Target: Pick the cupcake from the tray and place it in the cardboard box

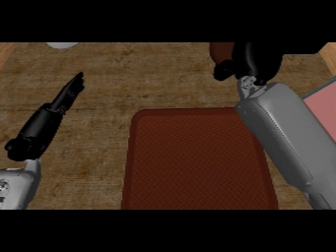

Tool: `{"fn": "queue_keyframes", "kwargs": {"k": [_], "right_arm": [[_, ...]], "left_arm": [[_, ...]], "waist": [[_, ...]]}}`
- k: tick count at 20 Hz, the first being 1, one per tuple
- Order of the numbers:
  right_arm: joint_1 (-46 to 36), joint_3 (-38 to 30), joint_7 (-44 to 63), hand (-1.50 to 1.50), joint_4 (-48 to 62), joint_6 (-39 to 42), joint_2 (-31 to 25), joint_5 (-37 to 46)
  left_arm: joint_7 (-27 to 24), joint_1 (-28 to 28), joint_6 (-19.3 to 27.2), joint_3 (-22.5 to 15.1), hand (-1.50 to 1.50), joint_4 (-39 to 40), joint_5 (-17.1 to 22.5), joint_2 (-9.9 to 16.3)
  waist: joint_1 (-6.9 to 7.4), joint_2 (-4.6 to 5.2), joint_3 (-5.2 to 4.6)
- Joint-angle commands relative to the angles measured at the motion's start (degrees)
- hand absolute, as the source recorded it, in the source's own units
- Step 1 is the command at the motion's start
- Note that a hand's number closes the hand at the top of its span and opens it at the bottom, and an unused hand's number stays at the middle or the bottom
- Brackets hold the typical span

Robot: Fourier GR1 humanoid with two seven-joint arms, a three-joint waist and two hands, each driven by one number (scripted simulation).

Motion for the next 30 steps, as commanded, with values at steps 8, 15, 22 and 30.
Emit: {"fn": "queue_keyframes", "kwargs": {"k": [8, 15, 22, 30], "right_arm": [[8.57, -14.69, -3.19, 1.5, -7.89, 3.28, -14.15, -4.02], [15.14, -20.13, -10.46, 1.5, -0.01, 14.27, -18.81, -14.35], [19.25, -24.87, -16.68, 1.5, 2.63, 25.25, -23.14, -21.97], [23.47, -27.34, -24.68, -1.5, 4.77, 33.33, -24.27, -27.72]], "left_arm": [[-0.16, 0.9, -1.74, 0.22, 0.0, -0.38, -0.81, -0.59], [-0.03, 1.3, 0.21, 0.1, 0.0, -1.23, -1.78, -2.41], [0.86, 0.46, -2.85, 2.2, 0.0, -1.45, -0.42, -0.44], [2.64, 0.34, -1.89, 0.07, 0.0, -3.32, -2.82, -3.18]], "waist": [[0.25, 0.15, 0.0], [0.18, 0.24, 0.02], [0.62, 0.23, 0.0], [0.67, 0.25, 0.01]]}}
